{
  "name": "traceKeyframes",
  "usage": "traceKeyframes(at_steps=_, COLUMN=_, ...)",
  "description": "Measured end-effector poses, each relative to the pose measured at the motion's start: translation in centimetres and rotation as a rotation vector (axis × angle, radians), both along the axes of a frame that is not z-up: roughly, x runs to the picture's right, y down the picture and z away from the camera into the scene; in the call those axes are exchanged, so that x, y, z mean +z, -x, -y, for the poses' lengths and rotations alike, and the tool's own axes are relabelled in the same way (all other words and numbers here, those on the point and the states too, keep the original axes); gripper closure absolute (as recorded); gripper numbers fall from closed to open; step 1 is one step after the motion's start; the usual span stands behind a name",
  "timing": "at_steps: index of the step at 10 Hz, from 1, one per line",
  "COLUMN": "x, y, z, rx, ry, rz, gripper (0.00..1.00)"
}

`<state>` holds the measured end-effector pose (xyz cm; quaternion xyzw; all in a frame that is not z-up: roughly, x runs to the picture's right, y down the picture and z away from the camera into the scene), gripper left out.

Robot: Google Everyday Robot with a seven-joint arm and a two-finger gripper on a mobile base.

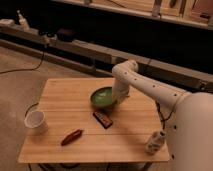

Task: Drag the ceramic bowl in a circle

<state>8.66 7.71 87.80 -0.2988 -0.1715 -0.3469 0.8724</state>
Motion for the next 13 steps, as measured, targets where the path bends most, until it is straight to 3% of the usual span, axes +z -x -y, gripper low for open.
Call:
traceKeyframes(at_steps=2, x=1.1, y=0.7, z=1.7, rx=-0.036, ry=0.0, rz=-0.007, gripper=1.0)
traceKeyframes(at_steps=5, x=2.6, y=4.0, z=3.4, rx=-0.097, ry=0.01, rz=0.014, gripper=1.0)
traceKeyframes(at_steps=8, x=4.6, y=5.7, z=3.9, rx=-0.102, ry=0.028, rz=0.04, gripper=1.0)
traceKeyframes(at_steps=11, x=5.8, y=8.8, z=4.4, rx=-0.154, ry=0.026, rz=0.103, gripper=1.0)
traceKeyframes(at_steps=13, x=5.9, y=11.8, z=4.3, rx=-0.209, ry=0.016, rz=0.174, gripper=1.0)
